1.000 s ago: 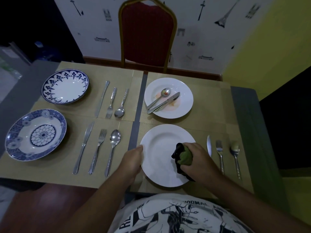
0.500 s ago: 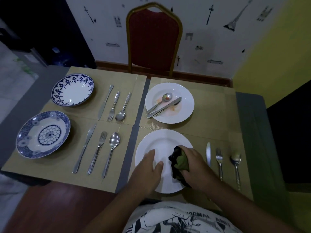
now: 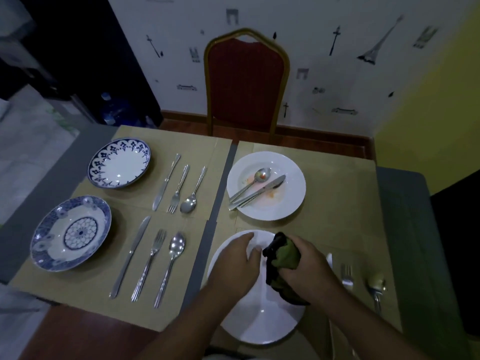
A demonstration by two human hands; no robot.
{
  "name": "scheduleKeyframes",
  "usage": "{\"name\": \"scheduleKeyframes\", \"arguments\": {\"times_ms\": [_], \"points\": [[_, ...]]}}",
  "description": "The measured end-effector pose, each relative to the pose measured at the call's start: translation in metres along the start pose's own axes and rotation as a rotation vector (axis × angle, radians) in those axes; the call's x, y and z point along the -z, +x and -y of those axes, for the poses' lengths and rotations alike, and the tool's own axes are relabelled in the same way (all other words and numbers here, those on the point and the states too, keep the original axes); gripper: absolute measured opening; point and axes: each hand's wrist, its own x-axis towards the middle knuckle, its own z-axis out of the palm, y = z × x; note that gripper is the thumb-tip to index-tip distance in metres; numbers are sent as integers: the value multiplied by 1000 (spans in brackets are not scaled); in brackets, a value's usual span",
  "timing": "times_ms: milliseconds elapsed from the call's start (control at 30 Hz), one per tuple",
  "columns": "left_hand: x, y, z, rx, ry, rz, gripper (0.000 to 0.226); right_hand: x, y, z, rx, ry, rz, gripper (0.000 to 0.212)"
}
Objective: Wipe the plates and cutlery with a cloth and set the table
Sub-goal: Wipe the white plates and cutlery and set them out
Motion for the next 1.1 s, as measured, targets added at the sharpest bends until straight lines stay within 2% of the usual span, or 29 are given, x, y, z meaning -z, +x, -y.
{"name": "scheduleKeyframes", "arguments": {"times_ms": [100, 333, 500, 600, 700, 1100], "points": [[22, 45, -5, -68, 55, -56, 37, 10, 23, 16, -42, 14, -69, 49], [44, 141, -11, -100, 248, -132, 29, 19, 67, 44, -133, 85, -192, 51], [32, 174, -12, -108, 348, -34, 33, 18, 86, 50, -168, 94, -231, 51], [25, 181, -10, -107, 426, 42, 27, 15, 90, 50, -198, 94, -242, 53], [21, 184, -7, -125, 479, 50, 23, 12, 92, 48, -220, 99, -259, 55], [25, 180, -13, -37, 304, 29, 26, 23, 82, 39, -235, 203, -294, 54]]}}
